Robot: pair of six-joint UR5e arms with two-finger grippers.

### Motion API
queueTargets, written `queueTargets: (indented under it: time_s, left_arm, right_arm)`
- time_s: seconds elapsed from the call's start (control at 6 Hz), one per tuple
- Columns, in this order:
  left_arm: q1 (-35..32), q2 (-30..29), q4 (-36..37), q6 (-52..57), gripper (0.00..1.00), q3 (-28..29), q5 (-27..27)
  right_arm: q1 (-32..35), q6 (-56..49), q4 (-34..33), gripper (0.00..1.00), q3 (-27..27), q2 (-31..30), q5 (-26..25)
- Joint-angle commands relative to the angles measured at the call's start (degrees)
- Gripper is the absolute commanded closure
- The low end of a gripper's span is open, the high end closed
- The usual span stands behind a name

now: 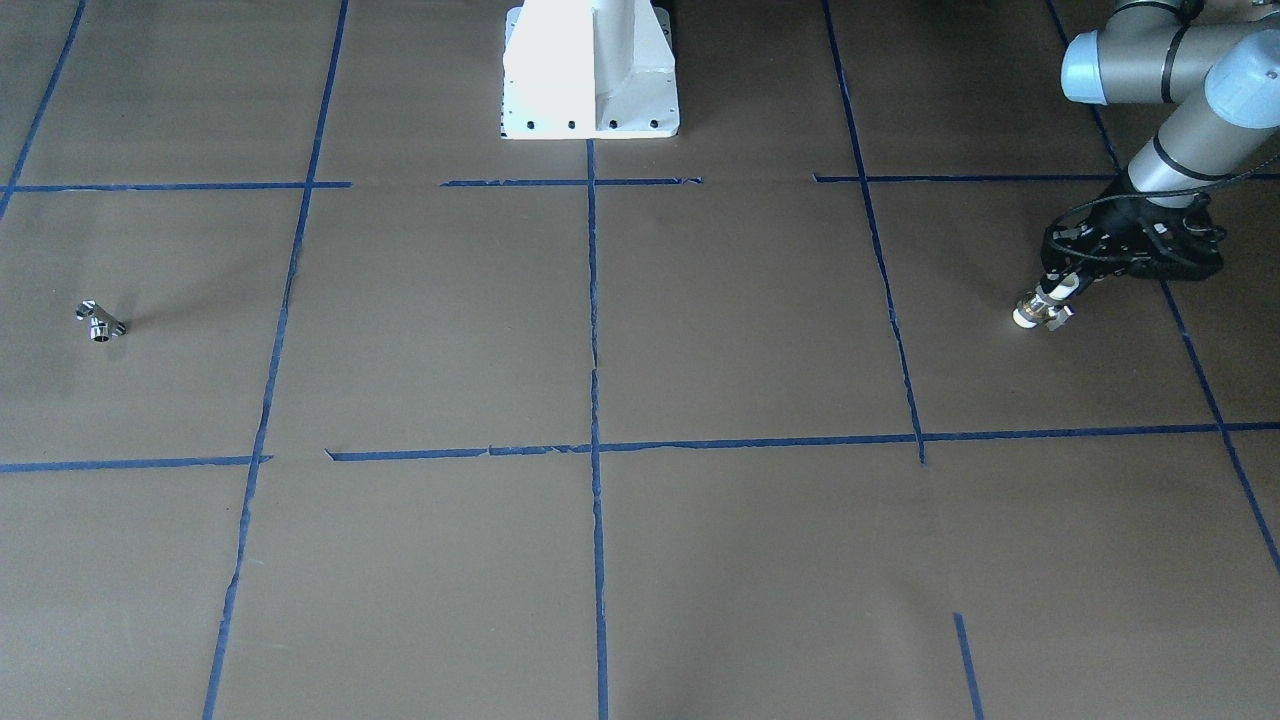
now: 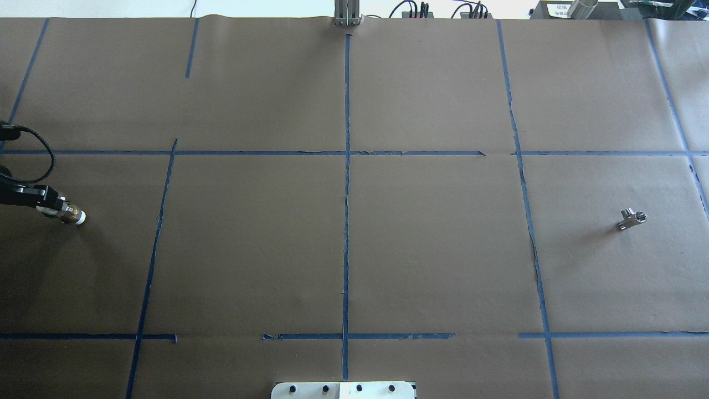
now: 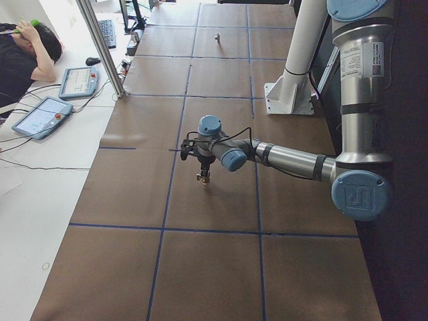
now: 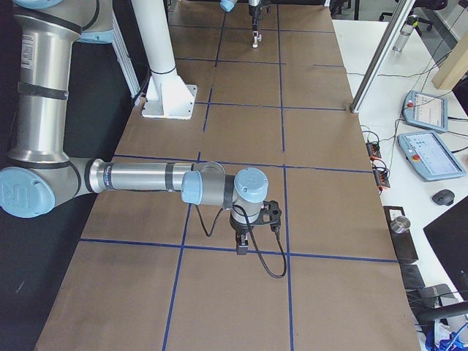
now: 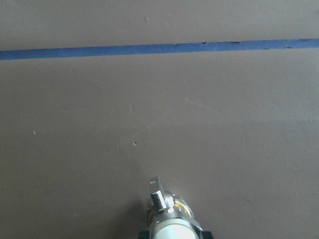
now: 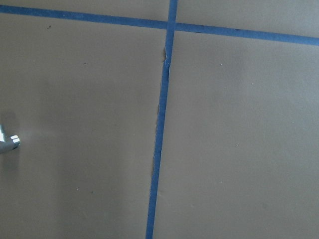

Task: Assemble PPR valve and pipe with both arms
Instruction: 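Lower the left gripper onto the white PPR valve and grasp it, then carry the white valve with the left gripper toward the table centre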

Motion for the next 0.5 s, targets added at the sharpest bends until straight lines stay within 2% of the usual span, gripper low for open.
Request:
queueTargets:
  time_s: [0.0,0.17,0.33]
  left_arm:
    - [-0.02,-5.45,9.86,-4.79,1.00,-4.95,-0.08]
    - [0.59,-11.76,19.09,-9.36,1.00,-8.20,-0.07]
    - [5.29,-20.18,26.75,-16.37,1.00,-8.93,0.27]
  right_arm:
    - [-0.03,0.06,0.00,0.00,0.03,0.00,0.06]
    - [-0.03,0.06,0.00,0.00,0.03,0.00,0.06]
    - [-0.03,0.06,0.00,0.00,0.03,0.00,0.15]
